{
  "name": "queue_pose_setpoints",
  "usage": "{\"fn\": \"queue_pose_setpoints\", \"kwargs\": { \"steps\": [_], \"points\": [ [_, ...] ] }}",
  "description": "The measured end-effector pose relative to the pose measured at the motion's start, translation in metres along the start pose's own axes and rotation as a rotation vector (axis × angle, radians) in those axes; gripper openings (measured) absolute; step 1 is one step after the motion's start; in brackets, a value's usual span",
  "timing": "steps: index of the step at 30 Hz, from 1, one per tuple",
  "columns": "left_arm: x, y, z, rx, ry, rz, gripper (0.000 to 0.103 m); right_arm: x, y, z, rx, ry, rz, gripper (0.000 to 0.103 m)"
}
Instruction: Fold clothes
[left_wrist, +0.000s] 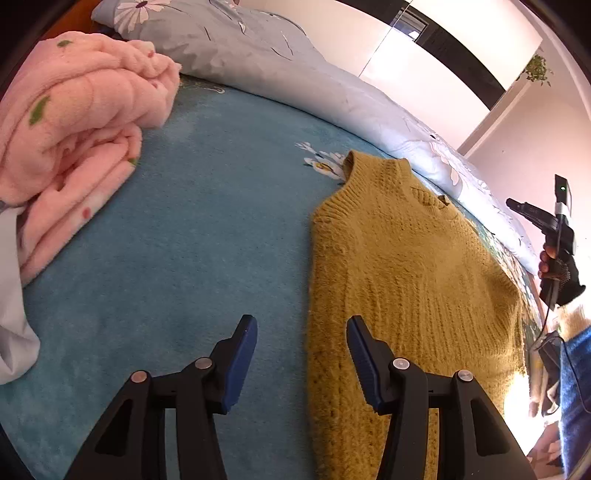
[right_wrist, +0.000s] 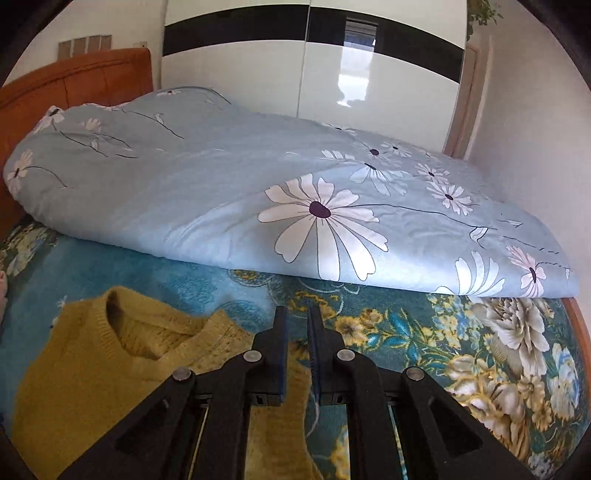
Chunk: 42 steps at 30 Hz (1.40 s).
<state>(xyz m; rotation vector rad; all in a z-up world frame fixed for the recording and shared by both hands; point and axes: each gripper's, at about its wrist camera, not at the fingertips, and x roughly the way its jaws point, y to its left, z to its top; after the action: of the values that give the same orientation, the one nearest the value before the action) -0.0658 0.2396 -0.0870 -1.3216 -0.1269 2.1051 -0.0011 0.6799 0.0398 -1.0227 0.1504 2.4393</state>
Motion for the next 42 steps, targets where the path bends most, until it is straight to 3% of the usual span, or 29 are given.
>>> {"fn": "queue_pose_setpoints", "kwargs": {
  "steps": [5,6,7,9,14,17,19,22,29,32,34,35,36,37,42],
  "points": [
    [0.015,-0.015,-0.004,0.002,0.054,-0.019,0.055,-0.052,-0.001,-0.074,-0.019,0.086,0.098,0.013],
    [0.018,-0.017,-0.006,0.002,0.067,-0.025,0.055,-0.061,0.0,-0.094,-0.008,0.105,0.113,0.019],
    [0.02,-0.019,-0.009,0.003,0.082,-0.027,0.055,-0.068,0.001,-0.113,0.012,0.124,0.116,0.028],
    [0.022,-0.025,-0.017,0.013,0.102,-0.017,0.055,-0.081,-0.001,-0.154,0.06,0.164,0.101,0.037],
    [0.003,-0.028,-0.048,0.01,0.088,-0.007,0.055,-0.119,0.003,-0.236,0.123,0.223,0.062,0.038],
    [-0.008,-0.029,-0.065,-0.004,0.079,-0.025,0.056,-0.144,0.005,-0.264,0.124,0.212,0.033,0.039],
    [-0.013,-0.03,-0.074,-0.002,0.08,-0.027,0.056,-0.157,0.002,-0.276,0.121,0.189,0.012,0.047],
    [-0.02,-0.033,-0.086,0.0,0.084,-0.032,0.056,-0.169,-0.006,-0.293,0.148,0.185,-0.036,0.05],
    [-0.036,-0.034,-0.113,-0.036,0.105,-0.083,0.057,-0.177,-0.022,-0.327,0.396,0.188,0.108,0.05],
    [-0.039,-0.035,-0.122,-0.041,0.099,-0.104,0.057,-0.182,-0.019,-0.33,0.473,0.168,0.224,0.042],
    [-0.041,-0.033,-0.126,-0.059,0.086,-0.115,0.055,-0.185,-0.019,-0.332,0.502,0.152,0.245,0.02],
    [-0.042,-0.033,-0.127,-0.071,0.075,-0.123,0.048,-0.186,-0.02,-0.334,0.52,0.144,0.26,0.014],
    [-0.042,-0.032,-0.128,-0.081,0.07,-0.124,0.025,-0.188,-0.021,-0.335,0.538,0.137,0.276,0.013],
    [-0.041,-0.033,-0.127,-0.088,0.067,-0.112,0.014,-0.19,-0.022,-0.335,0.547,0.131,0.286,0.012],
    [-0.075,-0.035,-0.117,-0.083,-0.052,-0.121,0.008,-0.208,-0.025,-0.332,0.588,0.084,0.361,0.01]
  ]
}}
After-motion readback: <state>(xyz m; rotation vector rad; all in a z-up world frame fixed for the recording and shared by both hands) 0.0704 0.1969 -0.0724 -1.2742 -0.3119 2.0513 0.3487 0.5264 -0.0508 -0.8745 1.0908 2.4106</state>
